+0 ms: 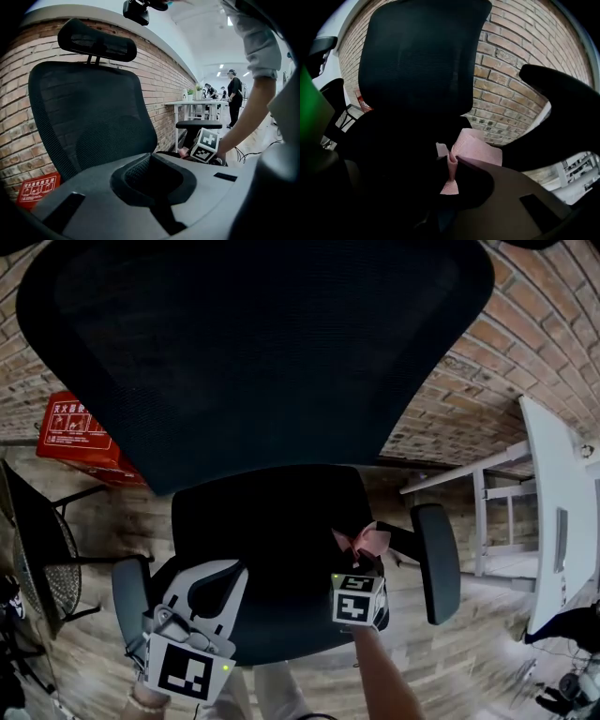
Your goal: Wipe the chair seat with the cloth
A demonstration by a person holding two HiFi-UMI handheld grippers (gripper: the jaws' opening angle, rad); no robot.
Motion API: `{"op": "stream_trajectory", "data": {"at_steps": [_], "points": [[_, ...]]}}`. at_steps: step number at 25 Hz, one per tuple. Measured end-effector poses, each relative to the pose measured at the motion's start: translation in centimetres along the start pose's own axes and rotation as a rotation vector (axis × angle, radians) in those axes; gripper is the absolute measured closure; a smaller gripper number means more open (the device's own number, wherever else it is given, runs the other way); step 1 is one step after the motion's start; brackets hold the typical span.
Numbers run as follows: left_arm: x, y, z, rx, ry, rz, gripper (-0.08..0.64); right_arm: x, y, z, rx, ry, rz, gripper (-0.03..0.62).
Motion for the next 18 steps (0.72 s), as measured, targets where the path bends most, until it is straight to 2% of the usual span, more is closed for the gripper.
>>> {"op": "stream_trajectory", "data": {"at_steps": [11,18], "points": [[-1.5,-1.9,1.5,-0.006,0.008,-0.012,0.541,-0.4,-5.9,-4.1,0.014,0.130,-0.046,0.538],[-2.2,-1.1,2.1,-0.020,0.003,-0.014,0.541,-2.9,-7.8,-7.3,0.018,0.205,-0.127,0.538]]}}
Point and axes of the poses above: the fingertips, and each gripper's own axes: y backward along the fingers, x to its right, z out of its underside, the point moved 9 cm from there along y, backward along the fingers, and after that the axes turned 10 degrees about -y, right-handed, at the moved point
